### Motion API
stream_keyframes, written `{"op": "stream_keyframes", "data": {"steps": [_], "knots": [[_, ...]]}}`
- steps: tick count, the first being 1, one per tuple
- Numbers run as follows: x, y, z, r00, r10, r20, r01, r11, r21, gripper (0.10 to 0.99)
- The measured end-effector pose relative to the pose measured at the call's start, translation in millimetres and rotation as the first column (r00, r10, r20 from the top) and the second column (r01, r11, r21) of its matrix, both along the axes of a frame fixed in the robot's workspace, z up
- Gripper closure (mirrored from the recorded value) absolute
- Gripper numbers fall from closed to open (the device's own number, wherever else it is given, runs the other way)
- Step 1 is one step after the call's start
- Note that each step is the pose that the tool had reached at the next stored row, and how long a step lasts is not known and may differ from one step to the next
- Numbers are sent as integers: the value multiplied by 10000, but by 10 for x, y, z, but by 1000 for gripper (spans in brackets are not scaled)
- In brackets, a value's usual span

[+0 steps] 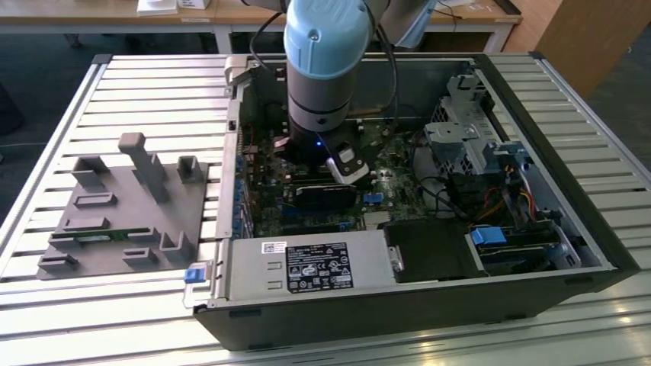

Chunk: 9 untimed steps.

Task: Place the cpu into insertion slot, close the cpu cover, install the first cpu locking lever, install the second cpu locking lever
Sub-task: 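Install the second cpu locking lever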

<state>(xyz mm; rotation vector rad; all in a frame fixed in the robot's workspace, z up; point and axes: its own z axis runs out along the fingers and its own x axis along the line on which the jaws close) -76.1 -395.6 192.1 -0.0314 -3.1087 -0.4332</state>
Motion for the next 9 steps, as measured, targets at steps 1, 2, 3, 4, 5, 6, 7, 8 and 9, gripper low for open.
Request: {"op": "stream_keyframes", "data": {"steps": [1,2,3,4,5,6,7,8,9], "knots": [[-3,0,-3,10000,1,0,-1,10000,15,980],[-5,0,-5,10000,2,0,-2,10000,30,980],[-5,1,-6,10000,2,1,-2,10000,41,980],[-6,3,-7,10000,1,0,-1,10000,49,980],[-9,5,-8,10000,0,1,0,10000,61,980],[-11,6,-10,10000,0,0,0,10000,71,980],[-12,7,-11,10000,1,0,-1,10000,80,980],[-13,8,-12,10000,2,0,-2,10000,88,980],[-15,9,-13,10000,2,0,-2,10000,95,980]]}}
